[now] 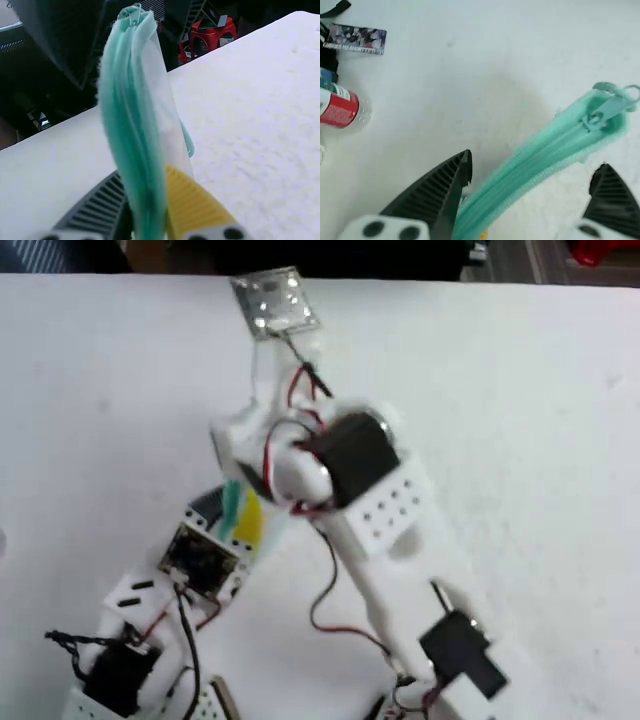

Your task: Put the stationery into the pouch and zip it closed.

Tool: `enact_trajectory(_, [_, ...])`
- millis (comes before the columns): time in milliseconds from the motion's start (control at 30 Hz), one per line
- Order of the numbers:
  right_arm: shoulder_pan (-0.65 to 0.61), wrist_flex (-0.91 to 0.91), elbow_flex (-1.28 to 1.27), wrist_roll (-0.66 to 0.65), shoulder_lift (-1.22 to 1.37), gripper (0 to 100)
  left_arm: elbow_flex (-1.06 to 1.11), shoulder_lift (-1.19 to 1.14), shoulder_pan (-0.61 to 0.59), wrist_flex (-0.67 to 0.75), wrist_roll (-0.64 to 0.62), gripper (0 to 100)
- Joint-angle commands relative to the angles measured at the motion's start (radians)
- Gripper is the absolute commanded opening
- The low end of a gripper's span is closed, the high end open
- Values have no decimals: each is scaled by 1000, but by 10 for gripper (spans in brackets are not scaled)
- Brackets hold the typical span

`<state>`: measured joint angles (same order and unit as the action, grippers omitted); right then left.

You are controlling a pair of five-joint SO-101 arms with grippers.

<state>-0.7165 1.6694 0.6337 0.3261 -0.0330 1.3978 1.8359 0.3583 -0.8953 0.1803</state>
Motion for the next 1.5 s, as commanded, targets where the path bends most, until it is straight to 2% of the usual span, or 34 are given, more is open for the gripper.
enact_trajectory(0, [31,-8,109,23,62,354,15,-4,4,-12,8,24])
enact_trajectory(133, [36,50,169,-25,163,307,15,-4,4,-12,8,24])
enact_trajectory(200, [53,50,176,-61,189,217,15,-4,4,-12,8,24])
enact_trajectory(300, [68,50,169,-133,217,29,11,-4,13,-12,8,25])
enact_trajectory(333, [71,50,169,-157,222,5,9,-4,13,-12,8,34])
enact_trajectory(400, [90,50,170,-183,225,40,8,-4,10,-11,6,94])
enact_trajectory(500, [125,50,180,-181,206,15,-15,-4,1,-32,-23,223])
enact_trajectory(533, [142,48,181,-181,199,19,-32,-4,-12,-57,-58,234])
enact_trajectory(600, [171,33,210,-181,193,15,-87,-4,-30,-106,-97,234])
enact_trajectory(800, [188,-42,265,-181,194,15,-281,-4,-114,-269,-98,234])
enact_trajectory(967, [74,-104,273,-184,182,15,-299,-4,-222,-245,-98,234])
enact_trajectory(1067, [65,-122,305,-184,165,15,-299,-4,-269,-238,-100,234])
enact_trajectory(1200, [179,-116,290,-181,202,15,-244,-4,-282,-189,-100,234])
enact_trajectory(1333, [360,-102,203,-183,294,15,-166,-4,-282,-109,-100,234])
enact_trajectory(1467, [536,-219,81,-187,440,15,-123,-4,-280,-61,-100,234])
